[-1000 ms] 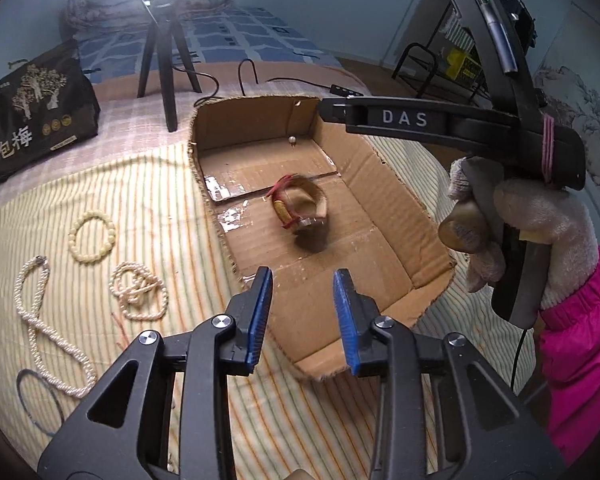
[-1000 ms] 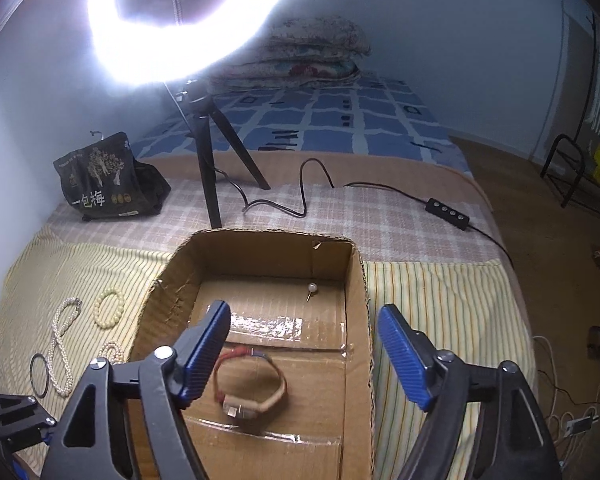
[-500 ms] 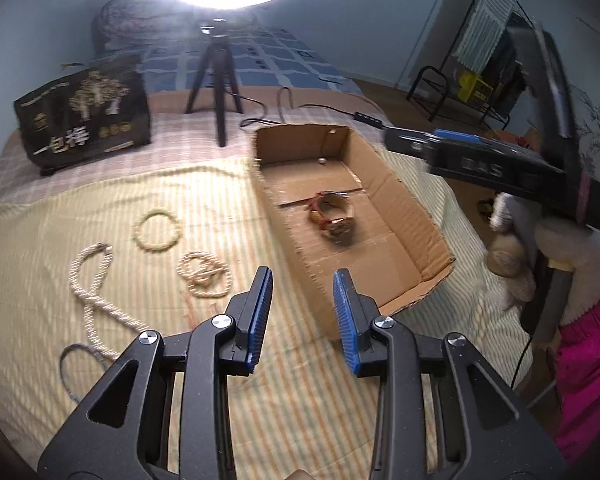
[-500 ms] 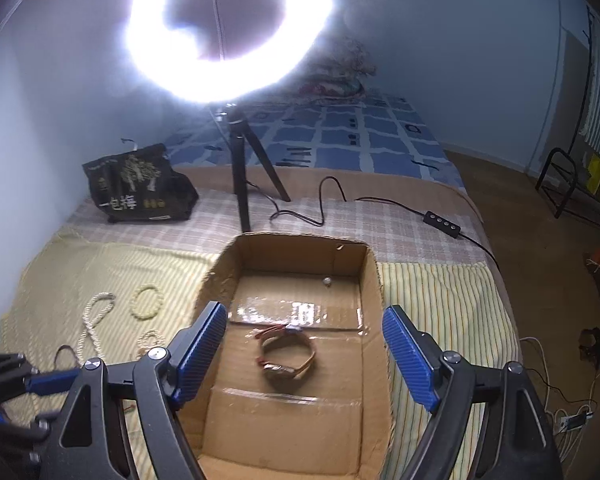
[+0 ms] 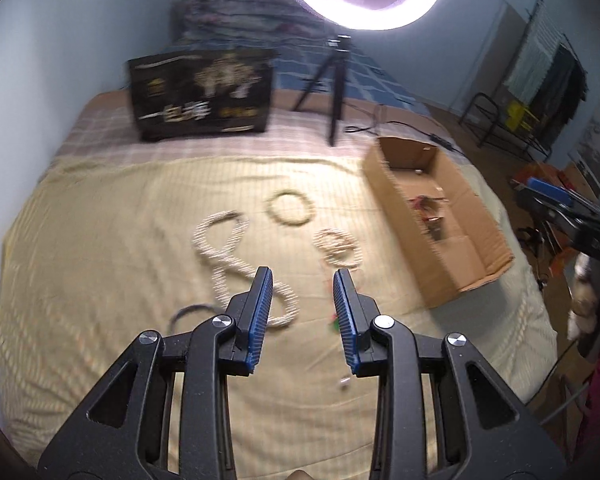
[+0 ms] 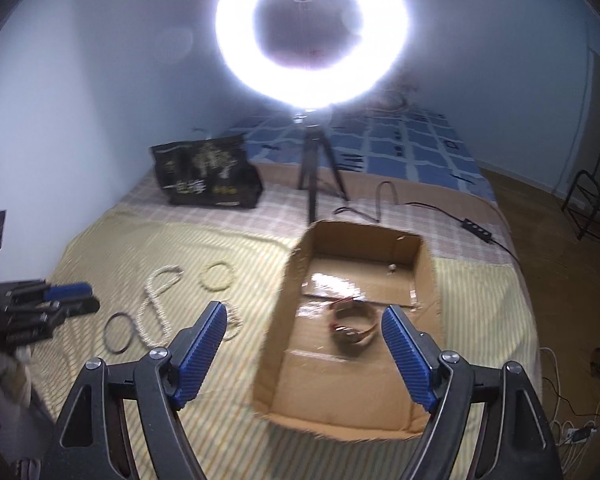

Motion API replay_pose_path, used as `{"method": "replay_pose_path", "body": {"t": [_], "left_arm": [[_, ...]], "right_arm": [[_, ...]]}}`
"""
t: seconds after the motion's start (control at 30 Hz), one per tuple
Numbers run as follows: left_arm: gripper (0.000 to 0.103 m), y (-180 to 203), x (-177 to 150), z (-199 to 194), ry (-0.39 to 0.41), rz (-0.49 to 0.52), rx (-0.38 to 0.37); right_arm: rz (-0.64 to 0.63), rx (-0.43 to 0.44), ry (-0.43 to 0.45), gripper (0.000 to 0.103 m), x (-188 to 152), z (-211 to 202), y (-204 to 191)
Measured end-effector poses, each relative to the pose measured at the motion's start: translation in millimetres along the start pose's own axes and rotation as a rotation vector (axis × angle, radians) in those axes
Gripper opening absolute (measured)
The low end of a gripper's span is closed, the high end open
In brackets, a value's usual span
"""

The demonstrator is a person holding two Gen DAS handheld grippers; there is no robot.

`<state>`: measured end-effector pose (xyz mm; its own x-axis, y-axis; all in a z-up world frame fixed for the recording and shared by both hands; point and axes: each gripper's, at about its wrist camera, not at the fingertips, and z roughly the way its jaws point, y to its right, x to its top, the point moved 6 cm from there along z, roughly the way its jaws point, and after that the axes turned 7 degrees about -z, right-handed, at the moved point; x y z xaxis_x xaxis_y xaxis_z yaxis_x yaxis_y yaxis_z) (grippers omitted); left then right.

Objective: Organize jewelry
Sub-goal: 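Move the left tool to the blue bangle while the right tool approaches the pearl necklace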

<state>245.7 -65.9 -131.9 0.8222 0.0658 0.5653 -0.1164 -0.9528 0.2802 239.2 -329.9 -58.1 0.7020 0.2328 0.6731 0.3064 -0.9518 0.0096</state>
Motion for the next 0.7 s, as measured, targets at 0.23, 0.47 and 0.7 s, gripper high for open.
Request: {"method": "replay_pose_path", "body": {"t": [0.23,0.47,0.7], "left_arm": [[0.031,-59.6,-16.2,-4.5,-0.027,-0.085,0.046],[0.031,-99.8,-35.5,10.2,-0.095,-0.164,0.060],[0.031,-112.7,-47.8,35.9,-0.191,-0.169,0.073]], "right_arm": [[-0.034,0.091,-0.026,0.071,-1.5,10.4,-36.5],[-0.093,0.156,-0.087,0.060,0.5,39.8,-74.0],[-0.144,0.222,-0.173,0.048,-1.3,76.4,-104.1]]}}
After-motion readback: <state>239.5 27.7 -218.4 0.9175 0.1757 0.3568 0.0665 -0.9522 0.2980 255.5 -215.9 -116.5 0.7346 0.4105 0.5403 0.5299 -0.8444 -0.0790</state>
